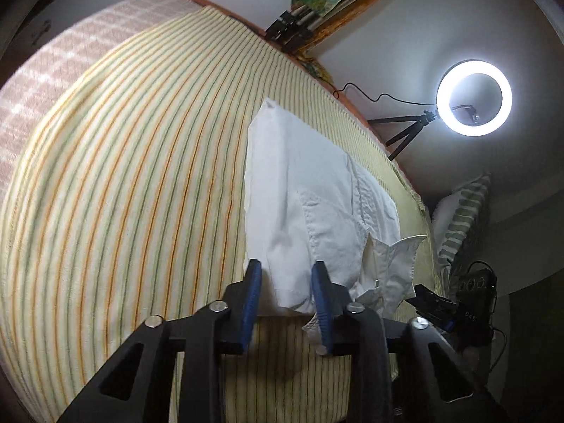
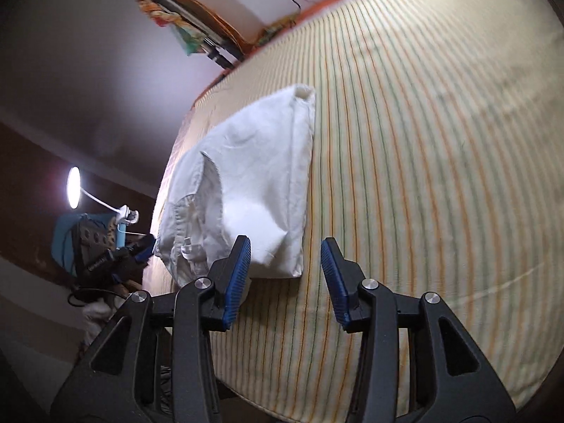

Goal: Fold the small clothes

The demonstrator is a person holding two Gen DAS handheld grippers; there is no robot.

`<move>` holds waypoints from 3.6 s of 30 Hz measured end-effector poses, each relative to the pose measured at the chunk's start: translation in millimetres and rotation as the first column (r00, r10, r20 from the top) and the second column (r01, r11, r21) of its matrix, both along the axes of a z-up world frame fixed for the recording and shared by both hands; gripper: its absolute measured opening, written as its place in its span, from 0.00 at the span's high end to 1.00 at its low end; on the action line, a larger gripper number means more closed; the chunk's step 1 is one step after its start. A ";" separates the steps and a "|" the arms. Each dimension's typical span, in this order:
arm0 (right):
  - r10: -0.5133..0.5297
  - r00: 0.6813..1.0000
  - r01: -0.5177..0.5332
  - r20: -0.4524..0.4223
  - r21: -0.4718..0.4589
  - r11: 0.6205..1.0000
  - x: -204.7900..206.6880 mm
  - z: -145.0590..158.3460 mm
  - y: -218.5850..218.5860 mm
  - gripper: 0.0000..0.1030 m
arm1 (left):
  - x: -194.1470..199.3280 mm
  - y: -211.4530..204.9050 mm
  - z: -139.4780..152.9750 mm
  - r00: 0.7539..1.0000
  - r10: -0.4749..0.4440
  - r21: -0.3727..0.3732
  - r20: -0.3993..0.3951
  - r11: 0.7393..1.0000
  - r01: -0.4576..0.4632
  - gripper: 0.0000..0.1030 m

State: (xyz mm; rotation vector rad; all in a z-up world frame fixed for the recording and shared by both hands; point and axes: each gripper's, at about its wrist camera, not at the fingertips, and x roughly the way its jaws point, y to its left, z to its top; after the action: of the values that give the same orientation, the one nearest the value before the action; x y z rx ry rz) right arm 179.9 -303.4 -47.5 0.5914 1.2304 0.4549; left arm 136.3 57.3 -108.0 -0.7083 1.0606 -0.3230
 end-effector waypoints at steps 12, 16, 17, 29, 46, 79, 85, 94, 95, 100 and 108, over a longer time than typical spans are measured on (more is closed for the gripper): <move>0.134 0.986 -0.132 0.098 -0.034 0.991 -2.1 15.8 31.4 0.96 | -14.4 -12.1 -7.1 0.998 -0.057 0.160 -0.002 0.986 0.056 0.99; 0.176 0.984 -0.169 0.033 -0.162 0.972 0.5 -7.8 39.5 0.97 | -17.3 -16.6 -1.2 0.996 -0.086 0.224 0.024 0.971 0.079 0.95; 0.189 0.981 -0.181 0.036 -0.163 0.970 1.7 -6.0 40.1 0.96 | -18.8 -16.5 3.1 0.995 -0.094 0.250 0.028 0.965 0.084 0.90; 0.019 0.995 -0.030 0.102 0.108 0.994 62.8 16.4 -3.4 0.55 | -7.7 -49.2 58.4 0.975 -0.120 0.281 0.185 0.958 0.065 0.66; -0.031 0.999 0.032 -0.010 0.208 0.978 135.7 -38.9 19.5 0.86 | 42.7 -61.9 22.9 0.987 -0.123 0.325 0.103 0.942 0.084 0.64; 0.302 0.925 -0.229 0.232 -0.295 0.928 123.5 8.6 109.2 0.91 | 116.9 -58.6 19.4 0.975 -0.113 0.411 0.191 0.911 0.025 0.67; 0.378 0.908 -0.287 0.180 -0.390 0.875 130.0 -10.7 119.9 0.96 | 121.5 -53.2 -6.8 0.978 -0.145 0.443 0.147 0.894 0.066 0.71; 0.234 0.955 -0.154 0.182 -0.369 0.917 140.7 -6.7 77.1 0.95 | 118.3 -32.9 0.9 0.981 -0.114 0.427 0.158 0.904 0.036 0.79; 0.192 0.966 -0.121 0.172 -0.356 0.927 142.3 -7.8 66.0 0.95 | 118.6 -26.5 0.3 0.985 -0.084 0.420 0.150 0.907 0.014 0.79; 0.091 0.984 -0.032 0.155 -0.345 0.938 133.7 0.8 32.7 0.72 | 109.8 3.8 5.5 0.990 0.036 0.368 0.139 0.926 -0.085 0.69; 0.034 0.984 -0.005 0.174 -0.165 0.986 92.5 36.9 14.7 0.34 | 77.2 16.1 25.0 0.988 0.070 0.216 0.139 0.971 -0.100 0.38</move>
State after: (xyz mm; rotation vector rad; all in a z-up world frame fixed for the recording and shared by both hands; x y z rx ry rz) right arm 272.4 -288.7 -10.6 0.3902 1.0925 0.4091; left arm 213.5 73.4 -83.0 -0.5226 0.9218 -0.1706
